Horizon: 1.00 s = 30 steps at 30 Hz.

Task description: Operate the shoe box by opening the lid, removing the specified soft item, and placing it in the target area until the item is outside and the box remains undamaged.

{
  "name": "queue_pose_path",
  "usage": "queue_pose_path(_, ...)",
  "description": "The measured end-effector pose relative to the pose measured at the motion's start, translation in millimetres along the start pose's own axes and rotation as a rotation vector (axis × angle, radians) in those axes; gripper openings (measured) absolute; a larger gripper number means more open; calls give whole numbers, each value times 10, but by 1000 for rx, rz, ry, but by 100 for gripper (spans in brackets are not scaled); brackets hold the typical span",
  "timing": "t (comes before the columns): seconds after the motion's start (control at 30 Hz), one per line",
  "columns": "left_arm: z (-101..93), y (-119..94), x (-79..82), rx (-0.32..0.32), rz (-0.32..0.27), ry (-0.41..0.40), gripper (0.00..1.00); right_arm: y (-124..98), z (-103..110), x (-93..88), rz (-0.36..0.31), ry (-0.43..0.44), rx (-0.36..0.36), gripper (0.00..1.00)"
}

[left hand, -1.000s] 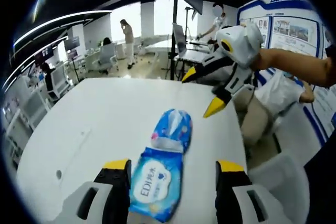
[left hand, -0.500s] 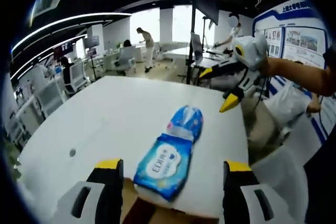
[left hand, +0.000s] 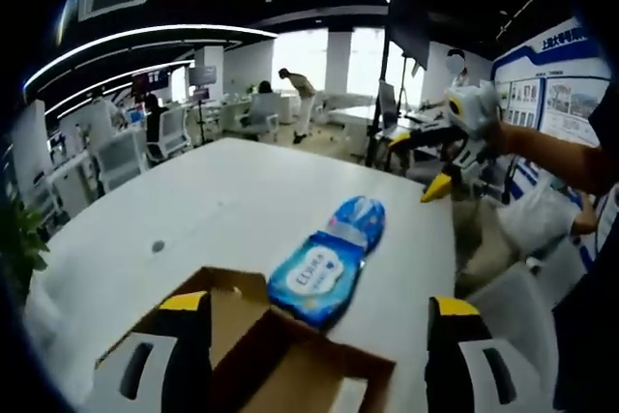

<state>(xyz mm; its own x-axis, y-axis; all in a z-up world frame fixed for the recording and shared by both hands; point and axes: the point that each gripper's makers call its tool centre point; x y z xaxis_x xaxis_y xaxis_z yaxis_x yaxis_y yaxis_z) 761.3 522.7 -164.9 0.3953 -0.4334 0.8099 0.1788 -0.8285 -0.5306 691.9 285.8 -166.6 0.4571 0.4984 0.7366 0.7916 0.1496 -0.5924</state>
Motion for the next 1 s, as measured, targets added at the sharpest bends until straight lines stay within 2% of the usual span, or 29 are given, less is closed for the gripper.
queue_pose_path(0.13,111,-152,-57,32,-29,-13,95,24,61,57,-14,2,18,84)
queue_pose_path(0.43,350,-523,-289,115,-49,-72,100,114,225,178,-39,-2,67,90)
queue_pose_path(0.67,410,-721,-393,157,-61,-85,100,184,361,283,-56,-6,108,96)
queue_pose_path(0.87,478,-871,-471,200,-58,-80,100,242,463,367,-61,-36,147,96)
queue_pose_path(1.0,490,-956,-513,218,-60,-78,100,293,606,422,-68,-56,192,96)
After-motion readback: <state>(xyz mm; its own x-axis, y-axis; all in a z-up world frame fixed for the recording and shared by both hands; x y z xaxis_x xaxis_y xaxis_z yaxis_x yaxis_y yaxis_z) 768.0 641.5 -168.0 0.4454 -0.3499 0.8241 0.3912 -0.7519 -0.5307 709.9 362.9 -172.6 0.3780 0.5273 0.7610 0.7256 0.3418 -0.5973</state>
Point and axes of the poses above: the point that each gripper's makers call its tool centre point, and the gripper's own axes: y roughly forward along the fingers, z roughly to its left, x roughly out of its top, and after that the axes turned 12 degrees about -y, right-handed
